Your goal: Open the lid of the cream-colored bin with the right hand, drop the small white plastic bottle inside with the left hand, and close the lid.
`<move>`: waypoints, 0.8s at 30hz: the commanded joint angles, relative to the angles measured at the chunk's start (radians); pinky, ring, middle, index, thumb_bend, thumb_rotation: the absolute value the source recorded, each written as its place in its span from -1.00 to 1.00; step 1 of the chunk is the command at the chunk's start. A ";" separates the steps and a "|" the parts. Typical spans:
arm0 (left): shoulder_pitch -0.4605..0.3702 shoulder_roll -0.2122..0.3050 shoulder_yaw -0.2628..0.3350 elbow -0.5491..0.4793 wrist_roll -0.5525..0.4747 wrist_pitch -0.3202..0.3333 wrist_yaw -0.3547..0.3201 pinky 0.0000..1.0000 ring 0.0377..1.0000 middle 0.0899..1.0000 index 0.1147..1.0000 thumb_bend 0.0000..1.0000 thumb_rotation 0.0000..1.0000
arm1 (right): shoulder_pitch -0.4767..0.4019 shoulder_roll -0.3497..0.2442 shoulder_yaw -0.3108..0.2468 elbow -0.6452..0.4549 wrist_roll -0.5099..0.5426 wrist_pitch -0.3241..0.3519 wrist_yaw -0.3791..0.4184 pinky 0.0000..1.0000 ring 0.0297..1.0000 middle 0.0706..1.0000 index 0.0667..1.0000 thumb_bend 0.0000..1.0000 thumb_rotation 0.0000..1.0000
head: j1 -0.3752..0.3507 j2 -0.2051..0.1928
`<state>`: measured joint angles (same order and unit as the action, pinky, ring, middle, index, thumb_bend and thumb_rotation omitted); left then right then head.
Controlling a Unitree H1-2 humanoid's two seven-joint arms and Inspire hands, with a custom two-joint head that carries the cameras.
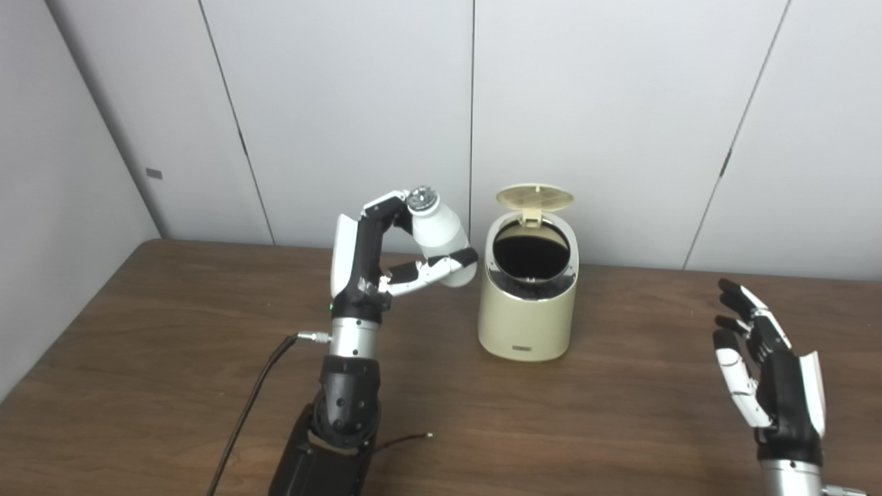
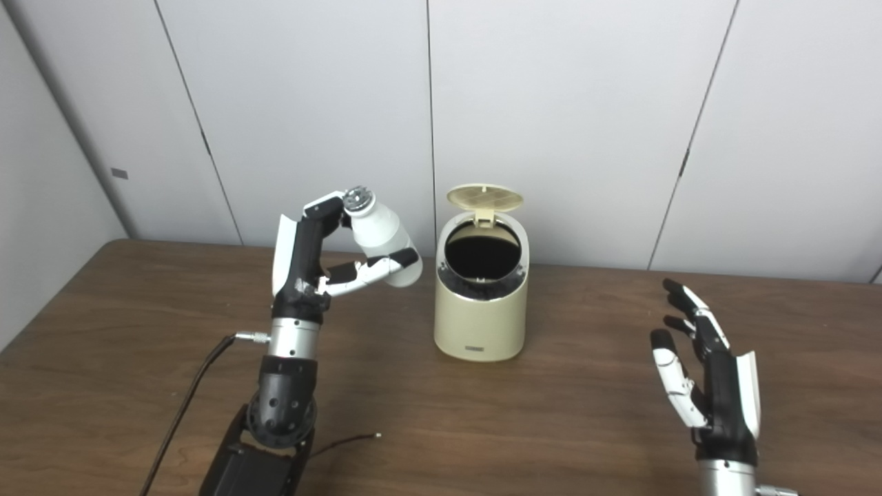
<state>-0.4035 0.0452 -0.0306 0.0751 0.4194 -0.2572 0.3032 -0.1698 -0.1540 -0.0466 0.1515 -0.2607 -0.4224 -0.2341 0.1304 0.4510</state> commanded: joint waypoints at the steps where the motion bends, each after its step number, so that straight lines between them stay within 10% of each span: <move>1: -0.055 -0.001 -0.001 -0.005 0.024 -0.024 0.022 0.89 0.39 -0.11 -0.22 0.05 -1.00 | 0.026 0.015 0.011 0.061 -0.030 -0.038 -0.020 0.48 0.69 0.71 0.60 -0.60 0.60 | -0.002 -0.001; 24: -0.103 -0.041 -0.028 0.116 0.079 -0.103 0.117 1.00 0.53 -0.15 -0.16 0.05 -1.00 | 0.022 0.027 0.026 0.073 -0.091 -0.021 -0.067 0.48 0.67 0.68 0.57 -0.63 0.55 | -0.028 -0.026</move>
<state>-0.4435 0.0084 -0.0558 0.2027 0.4987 -0.3242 0.3995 -0.1766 -0.1473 -0.0341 0.1568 -0.3248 -0.4209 -0.2875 0.1013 0.4249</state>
